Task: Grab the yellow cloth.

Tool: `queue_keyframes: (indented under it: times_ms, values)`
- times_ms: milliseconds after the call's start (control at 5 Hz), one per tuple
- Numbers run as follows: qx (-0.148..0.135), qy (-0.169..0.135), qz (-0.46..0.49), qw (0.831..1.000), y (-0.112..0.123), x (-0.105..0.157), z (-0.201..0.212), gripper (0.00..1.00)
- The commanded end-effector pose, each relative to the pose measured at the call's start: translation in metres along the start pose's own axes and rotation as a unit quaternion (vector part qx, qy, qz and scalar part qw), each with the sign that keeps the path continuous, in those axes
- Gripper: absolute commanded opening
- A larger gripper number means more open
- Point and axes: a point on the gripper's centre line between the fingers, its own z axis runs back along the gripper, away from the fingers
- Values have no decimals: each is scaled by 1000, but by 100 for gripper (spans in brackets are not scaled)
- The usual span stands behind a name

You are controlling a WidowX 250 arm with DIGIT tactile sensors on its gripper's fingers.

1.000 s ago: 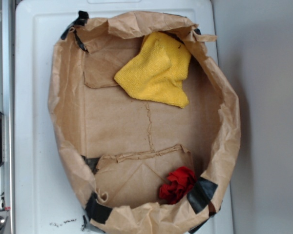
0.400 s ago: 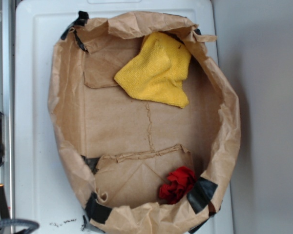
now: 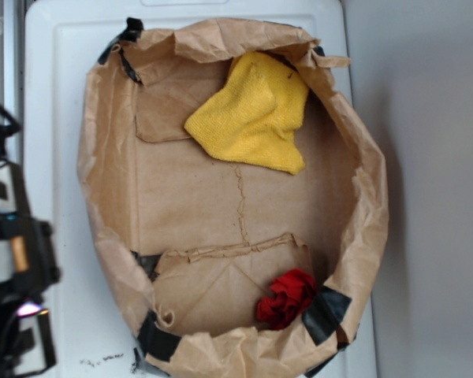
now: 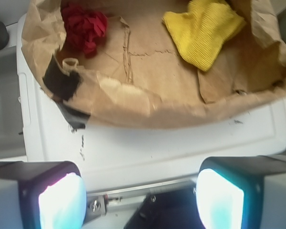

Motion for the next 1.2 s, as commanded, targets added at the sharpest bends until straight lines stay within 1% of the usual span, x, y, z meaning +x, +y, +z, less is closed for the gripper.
queue_keyframes:
  times_ms: [0, 400, 600, 800, 1000]
  values:
    - [2, -19, 18, 1000, 4, 26, 7, 100]
    - [2, -19, 18, 1000, 4, 26, 7, 100]
    - [-12, -45, -10, 999, 11, 7, -14, 100]
    - [6, -43, 8, 999, 16, 33, -51, 100]
    - [16, -29, 30, 999, 19, 58, -68, 100]
